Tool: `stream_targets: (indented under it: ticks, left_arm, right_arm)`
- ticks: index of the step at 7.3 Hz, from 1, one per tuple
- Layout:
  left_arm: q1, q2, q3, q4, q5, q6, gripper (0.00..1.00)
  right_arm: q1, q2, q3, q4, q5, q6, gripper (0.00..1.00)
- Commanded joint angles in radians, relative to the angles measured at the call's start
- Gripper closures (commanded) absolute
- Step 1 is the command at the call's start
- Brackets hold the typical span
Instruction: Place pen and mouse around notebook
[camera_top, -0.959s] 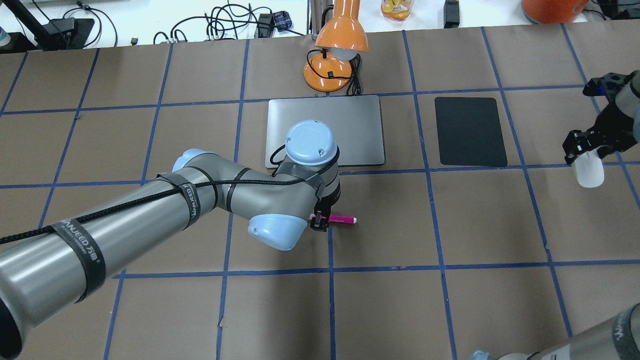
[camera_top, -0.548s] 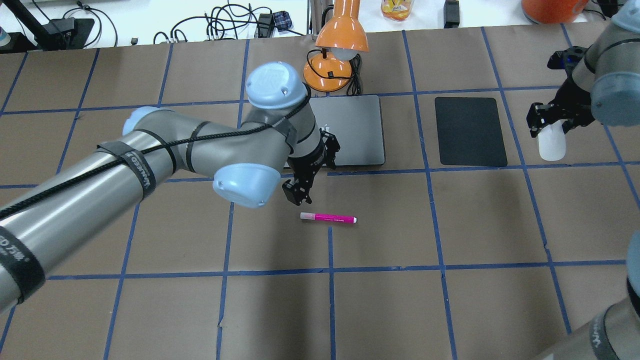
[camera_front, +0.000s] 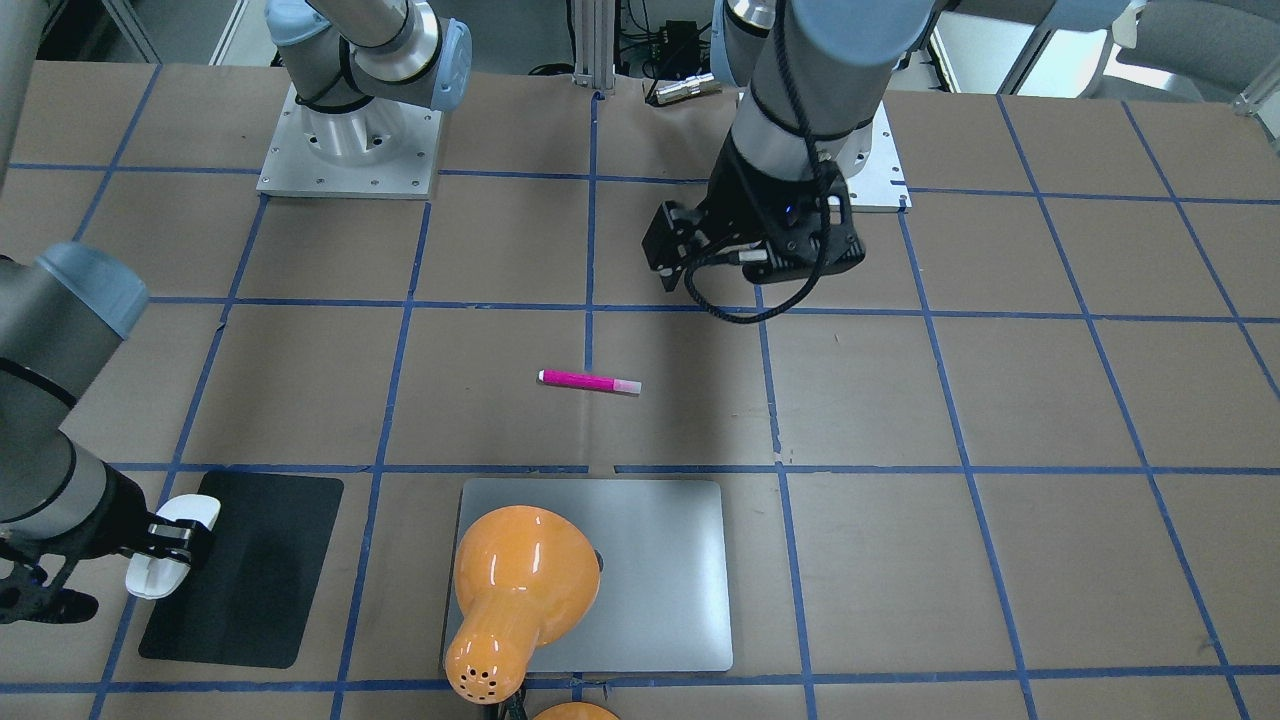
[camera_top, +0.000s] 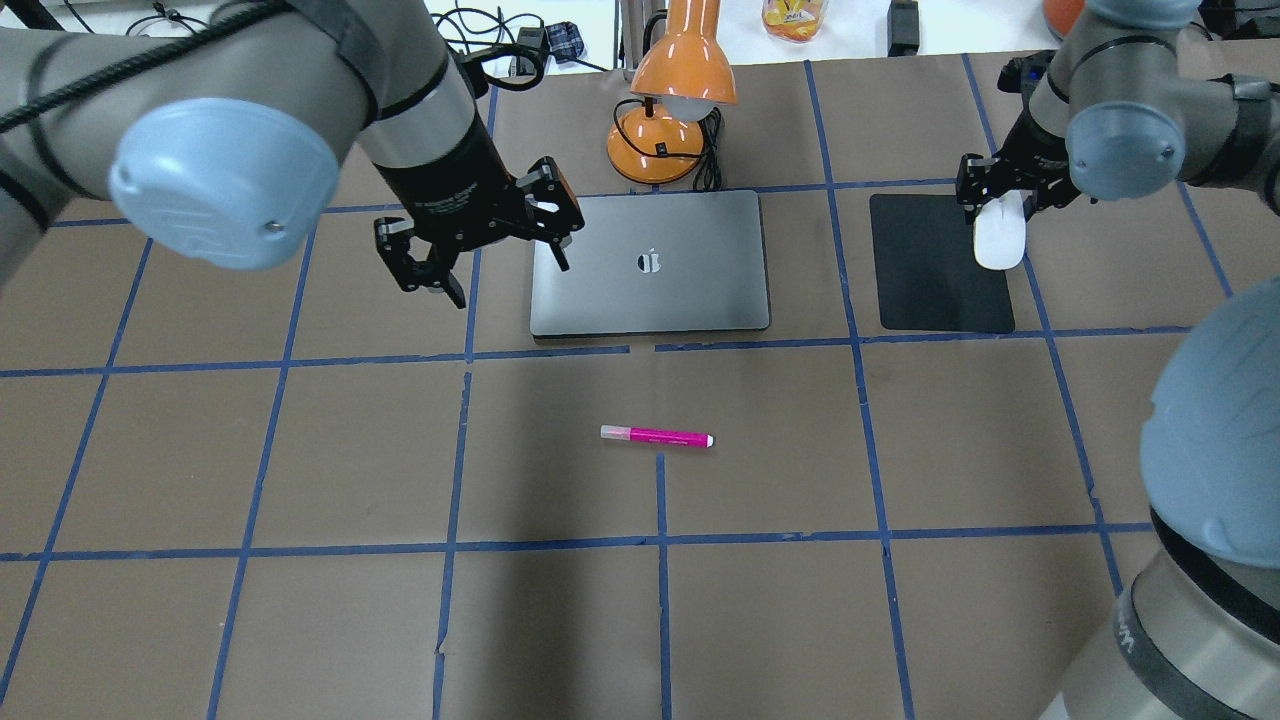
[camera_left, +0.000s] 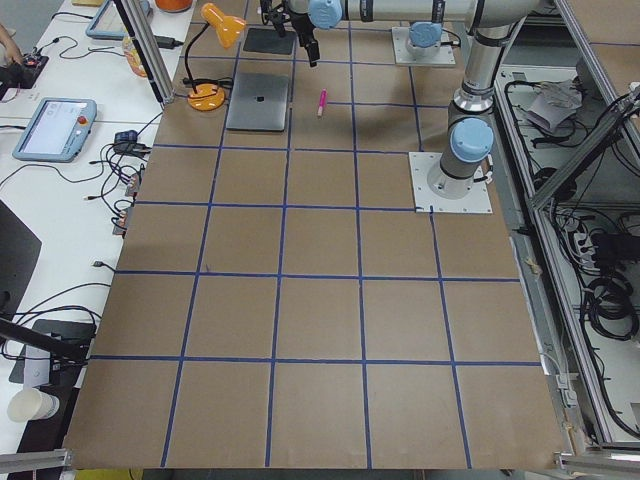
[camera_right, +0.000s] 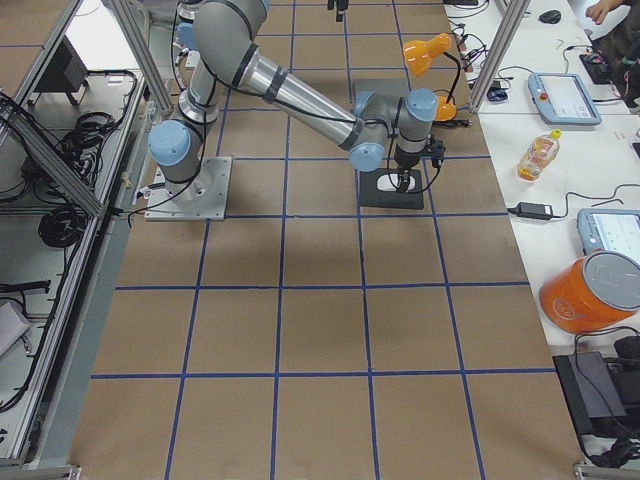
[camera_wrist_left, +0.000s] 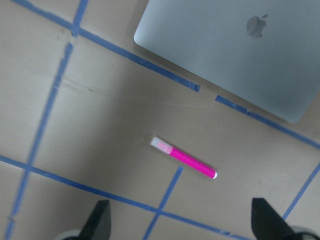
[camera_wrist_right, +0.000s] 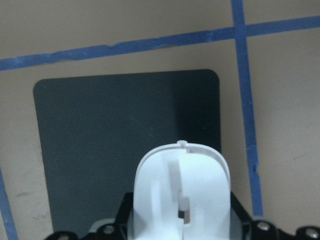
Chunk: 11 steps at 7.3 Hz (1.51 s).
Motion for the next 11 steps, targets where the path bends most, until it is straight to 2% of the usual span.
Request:
stream_targets:
  ticks: [1,2,5,6,7,8,10,11]
  left_arm:
    - [0.048,0.106,-0.01,-0.053,0.016,0.198,0.0]
    - [0.067,0.132,-0.01,-0.046,0.038,0.232,0.03]
    - [0.066,0.152,-0.009,-0.018,0.068,0.369,0.0]
    - [0.063,0.161,-0.018,-0.032,0.068,0.369,0.0]
    - [0.065,0.164,-0.024,-0.024,0.068,0.369,0.0]
    - [0.066,0.17,-0.024,-0.024,0.067,0.369,0.0]
    - [0.065,0.172,-0.024,-0.018,0.064,0.369,0.0]
    - [0.065,0.175,-0.024,-0.016,0.064,0.369,0.0]
  right_arm:
    - [0.022,0.038,-0.008,-0.017,0.019,0.022,0.76]
    - [0.024,0.051,-0.008,-0.018,0.055,0.022,0.76]
    - [0.036,0.08,-0.009,-0.044,0.057,-0.047,0.72]
    - [0.036,0.096,-0.008,-0.09,0.056,-0.101,0.63]
    - [0.036,0.1,-0.008,-0.1,0.057,-0.09,0.19]
    - [0.036,0.096,-0.008,-0.122,0.053,-0.089,0.0]
    - [0.034,0.055,-0.006,-0.101,0.039,-0.087,0.0]
    - [0.036,-0.017,0.001,-0.016,0.039,-0.084,0.0]
